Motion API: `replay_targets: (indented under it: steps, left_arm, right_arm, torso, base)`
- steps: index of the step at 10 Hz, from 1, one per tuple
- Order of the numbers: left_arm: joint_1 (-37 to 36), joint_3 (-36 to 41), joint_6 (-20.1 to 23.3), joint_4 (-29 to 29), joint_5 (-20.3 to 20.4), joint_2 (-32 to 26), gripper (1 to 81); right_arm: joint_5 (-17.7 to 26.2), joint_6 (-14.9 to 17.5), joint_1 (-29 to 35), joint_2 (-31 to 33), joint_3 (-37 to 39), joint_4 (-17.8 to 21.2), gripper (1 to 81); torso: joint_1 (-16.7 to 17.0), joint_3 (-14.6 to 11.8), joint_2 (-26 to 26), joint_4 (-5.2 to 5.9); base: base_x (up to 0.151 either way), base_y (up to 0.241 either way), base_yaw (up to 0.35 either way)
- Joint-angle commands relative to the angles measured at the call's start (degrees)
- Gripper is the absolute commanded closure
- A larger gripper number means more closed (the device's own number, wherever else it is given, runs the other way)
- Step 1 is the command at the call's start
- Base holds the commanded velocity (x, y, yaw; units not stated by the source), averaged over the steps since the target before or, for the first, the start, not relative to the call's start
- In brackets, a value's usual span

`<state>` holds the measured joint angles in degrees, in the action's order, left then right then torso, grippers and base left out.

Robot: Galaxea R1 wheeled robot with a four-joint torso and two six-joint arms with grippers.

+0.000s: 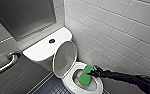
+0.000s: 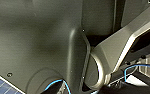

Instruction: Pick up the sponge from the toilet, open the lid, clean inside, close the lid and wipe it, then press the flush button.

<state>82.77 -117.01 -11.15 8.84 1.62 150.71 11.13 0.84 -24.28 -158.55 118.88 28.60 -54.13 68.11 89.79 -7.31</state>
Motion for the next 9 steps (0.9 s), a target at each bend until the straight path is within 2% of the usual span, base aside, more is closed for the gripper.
replay_targets:
  steps: [1,5,7,8,9]
  left_arm:
    - [1.4,1.1,0.3,0.4,-4.5,-0.4,1.0]
    - [1.8,1.0,0.3,0.0,-4.3,-0.3,1.0]
    - [1.9,1.0,0.3,0.0,-4.3,-0.1,1.0]
    - [2.0,1.0,0.3,0.0,-4.3,0.0,1.0]
    - [2.1,0.9,0.3,0.0,-4.3,0.1,1.0]
  right_arm:
    - [3.4,-0.4,9.3,-0.5,0.5,1.1,81.1]
    - [6.6,-0.3,10.7,-6.3,9.3,0.5,81.1]
    - [6.6,-0.1,11.0,-7.7,10.4,0.2,81.1]
    - [6.6,-0.1,11.3,-8.0,10.4,0.1,81.1]
    - [6.6,-0.1,11.7,-8.4,10.4,0.1,81.1]
  torso:
    - [0.0,0.0,0.0,0.00]
    - [0.0,0.0,0.0,0.00]
    - [0.0,0.0,0.0,0.00]
    - [0.0,1.9,0.0,0.00]
    - [0.0,0.2,0.0,0.00]
  base:
    - [0.000,0.000,0.000]
    - [0.000,0.000,0.000]
    - [0.000,0.000,0.000]
    - [0.000,0.000,0.000]
    - [0.000,0.000,0.000]
